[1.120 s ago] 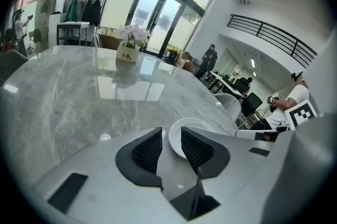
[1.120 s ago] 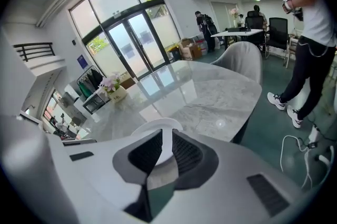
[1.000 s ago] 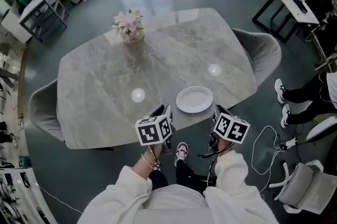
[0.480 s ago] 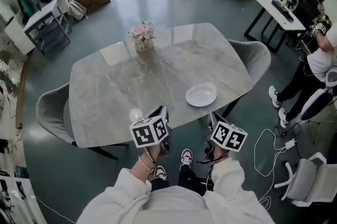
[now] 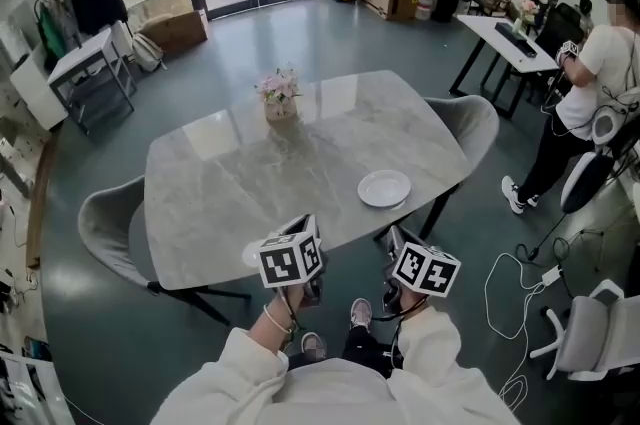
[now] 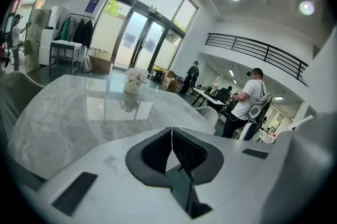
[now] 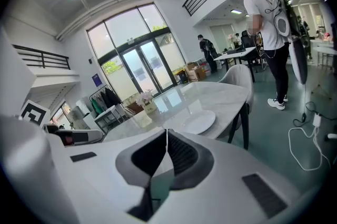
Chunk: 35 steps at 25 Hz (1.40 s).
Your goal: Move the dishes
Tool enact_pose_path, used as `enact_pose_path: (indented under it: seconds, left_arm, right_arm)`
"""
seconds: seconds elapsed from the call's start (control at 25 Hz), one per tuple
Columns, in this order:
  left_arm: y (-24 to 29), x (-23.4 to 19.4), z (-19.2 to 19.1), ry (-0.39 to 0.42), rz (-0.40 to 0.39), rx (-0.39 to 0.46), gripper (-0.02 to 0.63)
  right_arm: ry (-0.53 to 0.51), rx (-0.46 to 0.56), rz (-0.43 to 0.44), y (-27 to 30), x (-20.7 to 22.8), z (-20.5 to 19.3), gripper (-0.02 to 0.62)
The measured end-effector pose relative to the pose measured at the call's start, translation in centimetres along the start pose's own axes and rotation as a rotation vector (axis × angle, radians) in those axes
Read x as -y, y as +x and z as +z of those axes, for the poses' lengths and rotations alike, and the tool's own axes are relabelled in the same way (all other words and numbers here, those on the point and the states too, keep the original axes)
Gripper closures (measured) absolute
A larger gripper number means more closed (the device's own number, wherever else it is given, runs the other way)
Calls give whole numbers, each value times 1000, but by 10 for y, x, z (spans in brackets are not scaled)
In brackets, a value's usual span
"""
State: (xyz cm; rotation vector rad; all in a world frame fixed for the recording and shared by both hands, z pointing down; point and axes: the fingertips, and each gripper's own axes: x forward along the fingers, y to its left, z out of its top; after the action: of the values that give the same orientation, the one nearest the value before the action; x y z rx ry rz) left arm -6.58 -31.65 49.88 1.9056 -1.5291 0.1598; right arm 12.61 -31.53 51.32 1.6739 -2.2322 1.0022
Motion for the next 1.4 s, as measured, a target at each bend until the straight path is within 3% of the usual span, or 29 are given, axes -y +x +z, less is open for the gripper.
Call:
enact_pose_path:
  seconds: [0.2, 0.64, 1.04, 1.4]
  left_arm:
    - [-13, 0, -7, 45, -11, -14, 594]
    - [-12, 18, -5, 77, -50, -16, 594]
    - [1, 45, 0, 112, -11, -12, 594]
    - [9, 62, -13, 166, 11, -17, 594]
  right_arm:
    - [53, -4, -20, -15, 1, -11, 534]
    - [28, 48, -94, -52, 12, 12, 535]
    - [45, 52, -70, -54, 40, 30, 535]
    - [41, 50, -46, -51, 55, 22, 535]
